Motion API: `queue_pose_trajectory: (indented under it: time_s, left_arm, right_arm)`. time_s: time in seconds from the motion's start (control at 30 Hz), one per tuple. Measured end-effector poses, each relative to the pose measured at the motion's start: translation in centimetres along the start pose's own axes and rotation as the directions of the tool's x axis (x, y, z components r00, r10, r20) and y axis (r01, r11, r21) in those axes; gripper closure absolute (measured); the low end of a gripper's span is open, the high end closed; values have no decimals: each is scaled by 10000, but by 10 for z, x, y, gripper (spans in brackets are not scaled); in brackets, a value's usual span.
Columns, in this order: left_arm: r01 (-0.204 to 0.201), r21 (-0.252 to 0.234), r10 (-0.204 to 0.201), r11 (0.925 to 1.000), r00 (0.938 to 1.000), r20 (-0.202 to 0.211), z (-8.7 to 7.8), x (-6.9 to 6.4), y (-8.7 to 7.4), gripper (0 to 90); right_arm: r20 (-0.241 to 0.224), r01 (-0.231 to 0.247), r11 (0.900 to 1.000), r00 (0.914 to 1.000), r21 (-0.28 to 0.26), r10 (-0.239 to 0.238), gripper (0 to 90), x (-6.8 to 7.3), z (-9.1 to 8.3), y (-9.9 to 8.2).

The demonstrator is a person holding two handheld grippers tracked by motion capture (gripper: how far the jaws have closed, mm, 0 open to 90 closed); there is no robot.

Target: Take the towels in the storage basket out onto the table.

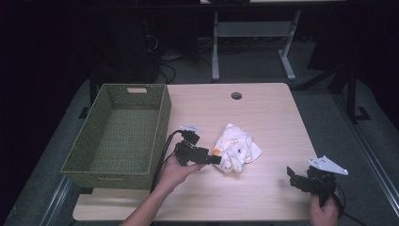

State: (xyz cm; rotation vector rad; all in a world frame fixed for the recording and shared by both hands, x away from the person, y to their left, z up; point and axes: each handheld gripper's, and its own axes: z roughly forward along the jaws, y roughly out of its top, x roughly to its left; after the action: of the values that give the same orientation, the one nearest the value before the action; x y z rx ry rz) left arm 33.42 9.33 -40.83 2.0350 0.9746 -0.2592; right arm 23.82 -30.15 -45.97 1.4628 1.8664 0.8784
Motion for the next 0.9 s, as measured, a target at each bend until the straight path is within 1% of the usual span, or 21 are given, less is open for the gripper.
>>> queue_pose_trajectory:
  time_s: [0.03, 0.13, 0.17, 0.33, 0.37, 0.43, 0.53, 0.6, 0.7, 0.9]
  left_arm:
    - [-6, -44, 6, 10000, 10000, -5, -2, 0, -3, 233]
    - [-26, -22, 26, 10000, 10000, 27, -3, 0, -7, 233]
    - [-33, -91, 33, 10000, 10000, 51, -5, 0, -10, 233]
    - [-91, -105, 92, 9999, 10000, 33, -8, -2, -17, 233]
    - [-162, -87, 162, 9998, 9999, 56, -9, -2, -19, 233]
    - [-114, -96, 114, 9999, 9999, 54, -11, -2, -25, 233]
    - [-164, -78, 165, 9998, 9999, 46, -12, -1, -29, 233]
    - [-64, -142, 65, 9999, 10000, 73, -12, 0, -33, 233]
    - [-75, -119, 76, 9999, 9999, 93, -12, 0, -36, 233]
    - [-66, -92, 67, 9999, 9999, 134, -13, -1, -46, 232]
  right_arm:
    - [6, -7, 10000, 10000, -17, 7, 139, 0, 0, 0]
    - [4, -6, 10000, 10000, -18, 6, 139, 0, 0, 0]
    - [1, 4, 10000, 10000, -7, -4, 139, 0, 0, 0]
    - [16, 39, 10000, 10000, 2, -39, 139, 0, 0, 0]
    - [16, 36, 10000, 10000, 0, -36, 139, 0, 0, 0]
    - [19, 43, 10000, 10000, 1, -43, 139, 1, 0, 0]
    - [23, 48, 10000, 10000, 10, -48, 139, 1, 0, 0]
    - [18, 88, 9999, 10000, 58, -88, 139, 1, 1, 0]
    - [21, 102, 9999, 9999, 65, -102, 139, 1, 1, 0]
    - [21, 79, 9999, 10000, 62, -79, 139, 1, 0, -1]
